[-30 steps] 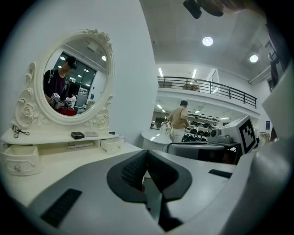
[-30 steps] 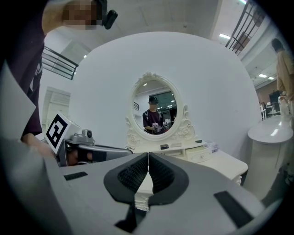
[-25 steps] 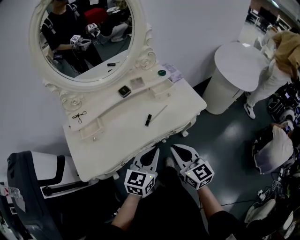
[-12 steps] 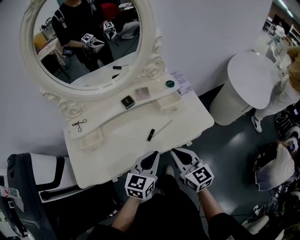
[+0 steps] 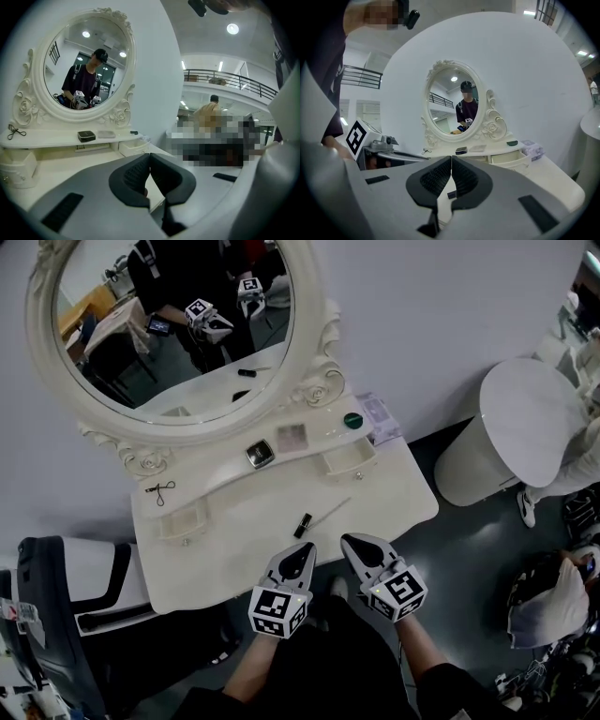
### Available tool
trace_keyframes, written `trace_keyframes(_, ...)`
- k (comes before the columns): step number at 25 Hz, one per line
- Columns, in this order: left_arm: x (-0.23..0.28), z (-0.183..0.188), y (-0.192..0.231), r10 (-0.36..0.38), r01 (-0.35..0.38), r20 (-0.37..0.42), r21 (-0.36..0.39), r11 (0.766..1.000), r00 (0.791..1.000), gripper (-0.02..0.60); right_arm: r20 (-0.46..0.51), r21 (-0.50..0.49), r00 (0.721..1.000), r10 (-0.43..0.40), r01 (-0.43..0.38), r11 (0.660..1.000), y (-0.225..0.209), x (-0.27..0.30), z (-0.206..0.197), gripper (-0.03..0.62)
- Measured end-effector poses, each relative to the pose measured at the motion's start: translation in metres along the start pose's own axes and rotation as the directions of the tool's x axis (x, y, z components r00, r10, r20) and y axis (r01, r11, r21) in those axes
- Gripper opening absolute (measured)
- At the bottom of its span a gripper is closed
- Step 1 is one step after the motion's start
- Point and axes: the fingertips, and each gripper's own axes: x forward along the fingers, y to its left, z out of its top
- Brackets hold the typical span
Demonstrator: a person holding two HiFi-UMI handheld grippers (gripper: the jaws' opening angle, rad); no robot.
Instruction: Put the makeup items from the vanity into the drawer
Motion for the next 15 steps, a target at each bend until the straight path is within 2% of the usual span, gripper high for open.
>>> trace_keyframes(7, 0.010, -0.004, 0.010, 0.034, -0.034, -0.030, -0.002, 0.999, 0.999, 0.015, 0.003, 0.043, 1.000, 0.019, -0.020, 0.999, -0.013, 0.012, 0.001, 0.023)
trace_keyframes(15, 0.016, -0.017, 0.033, 0.072, -0.070, -0.073, 0.026, 0.997, 0.995, 0.015, 0.002, 0.092, 1.000, -0.005, 0.005, 0.996, -0.019, 0.022, -0.007, 0.023)
